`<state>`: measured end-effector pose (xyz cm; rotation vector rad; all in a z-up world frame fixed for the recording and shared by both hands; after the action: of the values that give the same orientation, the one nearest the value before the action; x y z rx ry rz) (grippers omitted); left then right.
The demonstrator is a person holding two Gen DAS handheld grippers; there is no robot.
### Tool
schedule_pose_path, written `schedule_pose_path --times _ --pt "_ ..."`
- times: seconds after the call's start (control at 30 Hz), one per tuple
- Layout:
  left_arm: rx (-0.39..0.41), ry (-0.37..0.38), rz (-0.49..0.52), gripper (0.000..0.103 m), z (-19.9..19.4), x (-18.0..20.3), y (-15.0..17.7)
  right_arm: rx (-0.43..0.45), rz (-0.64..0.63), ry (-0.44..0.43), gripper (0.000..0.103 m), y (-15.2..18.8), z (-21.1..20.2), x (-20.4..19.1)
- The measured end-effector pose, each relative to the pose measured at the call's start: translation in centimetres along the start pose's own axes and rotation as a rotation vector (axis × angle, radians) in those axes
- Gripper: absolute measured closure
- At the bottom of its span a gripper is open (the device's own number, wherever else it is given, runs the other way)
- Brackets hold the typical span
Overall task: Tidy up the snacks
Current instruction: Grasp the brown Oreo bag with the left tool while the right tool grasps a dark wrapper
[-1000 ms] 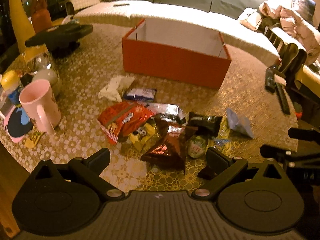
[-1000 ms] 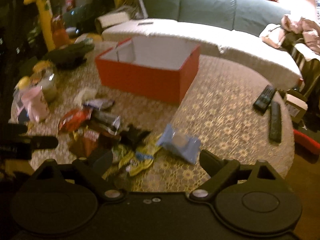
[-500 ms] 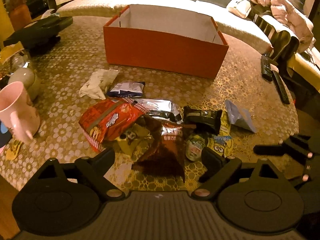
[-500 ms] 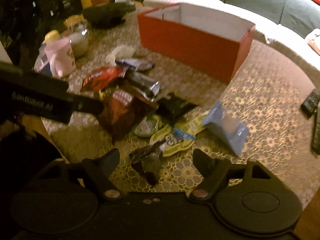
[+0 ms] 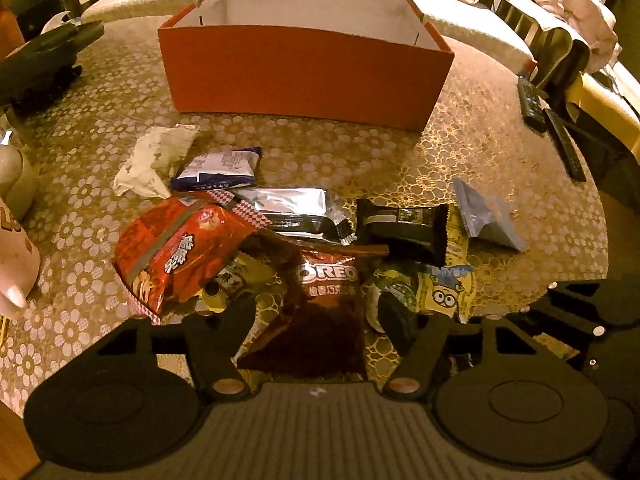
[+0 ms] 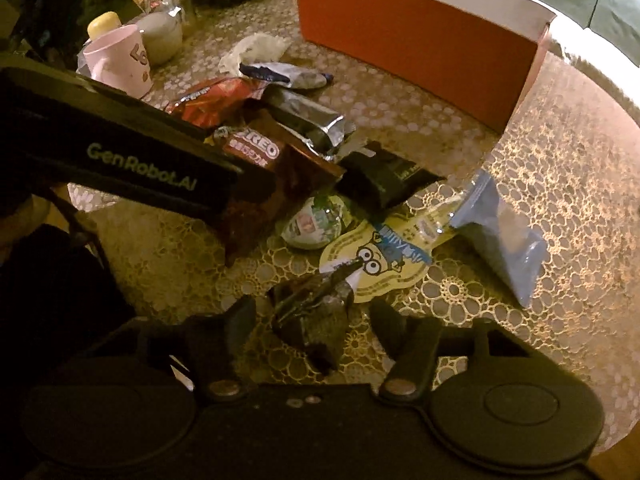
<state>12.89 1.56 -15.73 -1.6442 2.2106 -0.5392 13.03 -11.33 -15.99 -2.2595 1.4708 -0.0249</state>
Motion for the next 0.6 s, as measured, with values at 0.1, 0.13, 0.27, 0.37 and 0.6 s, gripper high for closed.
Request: schedule_pose_path --times 0.1,0.13,0.27,0.37,0.6 --pt "-0.004 -0.001 0.0 0.047 0.5 -0.2 -0.1 -0.008 0.004 0.01 0.054 0.0 0.4 0.0" --pt "-0.005 0.0 -0.003 0.049 0.6 -0.2 -0.1 -0.011 0.003 0.014 0.058 0.1 0.4 0.1" --pt "-0.001 0.011 -0.007 0.06 0.9 -0.2 -0.1 -0.01 0.0 0.021 0.065 0.2 0.5 0.1" --pt "0.008 0.024 -0.008 0.068 0.8 0.0 -0.1 -0.005 0.015 0.015 0.067 0.2 0.4 0.3" --pt "0.03 0.039 -0.037 0.071 0.4 -0.2 0.2 0.026 0.031 0.003 0.072 0.0 -0.5 0.4"
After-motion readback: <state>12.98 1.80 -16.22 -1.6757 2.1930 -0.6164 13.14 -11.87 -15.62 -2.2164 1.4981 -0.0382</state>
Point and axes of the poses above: each gripper's, at about its wrist camera, not at the fingertips, and z roughly the way its jaws point, x to its right, y to its underside, the point moved 6 cm from there along z, roughly the way its jaws point, and after that the axes turned 13 degrees about z, right-handed, at the moved point
